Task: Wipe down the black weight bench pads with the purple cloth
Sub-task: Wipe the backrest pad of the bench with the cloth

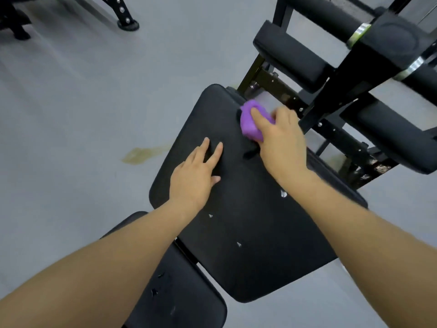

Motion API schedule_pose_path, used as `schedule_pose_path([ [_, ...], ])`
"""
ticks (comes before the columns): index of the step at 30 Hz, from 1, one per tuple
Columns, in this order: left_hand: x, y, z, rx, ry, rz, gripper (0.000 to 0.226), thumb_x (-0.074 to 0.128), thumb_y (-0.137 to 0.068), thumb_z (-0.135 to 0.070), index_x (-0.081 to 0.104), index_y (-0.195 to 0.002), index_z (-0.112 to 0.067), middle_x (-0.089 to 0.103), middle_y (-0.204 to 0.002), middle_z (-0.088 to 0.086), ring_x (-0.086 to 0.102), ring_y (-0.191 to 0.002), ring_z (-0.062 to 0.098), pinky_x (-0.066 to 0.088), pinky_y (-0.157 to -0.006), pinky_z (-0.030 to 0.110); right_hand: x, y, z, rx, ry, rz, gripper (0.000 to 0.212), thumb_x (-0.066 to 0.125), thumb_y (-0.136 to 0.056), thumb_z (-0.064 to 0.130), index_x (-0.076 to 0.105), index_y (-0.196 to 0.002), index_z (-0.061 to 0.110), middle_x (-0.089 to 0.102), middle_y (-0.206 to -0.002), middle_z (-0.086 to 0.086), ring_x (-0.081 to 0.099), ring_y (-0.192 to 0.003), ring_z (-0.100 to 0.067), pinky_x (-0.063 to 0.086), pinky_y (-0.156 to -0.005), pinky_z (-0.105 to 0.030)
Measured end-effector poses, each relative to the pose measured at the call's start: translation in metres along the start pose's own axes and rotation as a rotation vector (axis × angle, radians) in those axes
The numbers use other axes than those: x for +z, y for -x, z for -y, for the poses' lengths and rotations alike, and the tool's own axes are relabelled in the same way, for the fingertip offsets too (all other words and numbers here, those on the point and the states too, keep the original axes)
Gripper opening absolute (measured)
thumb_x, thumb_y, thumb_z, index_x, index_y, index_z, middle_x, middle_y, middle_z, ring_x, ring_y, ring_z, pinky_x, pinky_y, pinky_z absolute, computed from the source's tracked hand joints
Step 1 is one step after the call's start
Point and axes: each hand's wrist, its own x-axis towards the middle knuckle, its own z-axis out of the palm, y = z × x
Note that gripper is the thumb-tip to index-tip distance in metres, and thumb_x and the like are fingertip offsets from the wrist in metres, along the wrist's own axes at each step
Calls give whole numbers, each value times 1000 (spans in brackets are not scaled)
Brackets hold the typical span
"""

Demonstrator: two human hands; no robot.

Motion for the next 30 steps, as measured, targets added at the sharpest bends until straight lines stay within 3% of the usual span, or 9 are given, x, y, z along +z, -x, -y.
schedule_pose_path([
  [3,-8,-2,-6,-25,-1,30,72,50,-93,-39,4,-149,-34,1,-159,-2,18,-143,18,41,-101,32,-5,67,-31,-15,51,9,70,80,-62,0,58,-127,13,55,-104,-18,55,-89,-34,47,-58,-34],
  [6,-13,-2,-12,-59,16,69,72,51,-94,-34,5,-149,-33,0,-159,-1,16,-144,19,41,-101,32,-5,63,-36,-31,74,13,71,83,-55,-3,61,-122,9,57,-99,-21,57,-83,-37,49,-57,-35],
  [12,-14,-2,-17,-97,-22,85,71,50,-95,-33,5,-149,-33,-1,-158,-4,21,-143,17,47,-83,28,1,-43,11,43,-51,82,51,57,-89,13,41,-137,19,43,-127,-16,40,-117,-31,40,-83,-34],
  [14,-14,-3,-18,-114,-25,94,71,51,-94,-32,5,-149,-34,-1,-158,-4,24,-141,17,47,-79,28,1,-55,14,23,-79,88,49,56,-90,16,41,-137,20,42,-127,-14,39,-117,-29,40,-81,-32],
  [17,-14,-2,-20,-142,-10,104,72,52,-94,-30,6,-149,-35,-1,-158,-5,23,-142,17,47,-81,28,-2,-6,-14,-32,-33,97,58,61,-88,17,38,-141,22,46,-119,-12,43,-109,-28,38,-71,-29],
  [21,-17,-2,-25,-163,-39,117,71,50,-95,-30,4,-149,-34,-2,-158,-6,24,-141,16,42,-64,25,-11,62,-53,-1,14,63,72,81,-64,4,55,-130,15,54,-101,-15,53,-86,-31,44,-53,-30],
  [23,-16,-2,-26,-173,-37,120,71,50,-96,-28,4,-149,-34,-3,-158,-6,23,-142,16,40,-63,24,-13,51,-48,-2,39,78,69,80,-66,6,54,-130,14,54,-102,-16,53,-89,-31,40,-56,-29],
  [26,-13,-2,-26,-177,-29,106,71,50,-96,-27,4,-149,-34,-3,-158,-6,24,-141,16,40,-64,24,-8,3,-23,40,-5,112,58,63,-86,15,40,-139,18,47,-119,-14,43,-111,-29,34,-71,-28],
  [30,-12,-2,-25,-182,-37,112,70,50,-95,-30,5,-149,-36,-3,-158,-7,26,-140,16,40,-64,25,0,-42,9,1,-57,96,53,59,-89,19,39,-138,17,44,-126,-14,42,-115,-28,40,-78,-30],
])
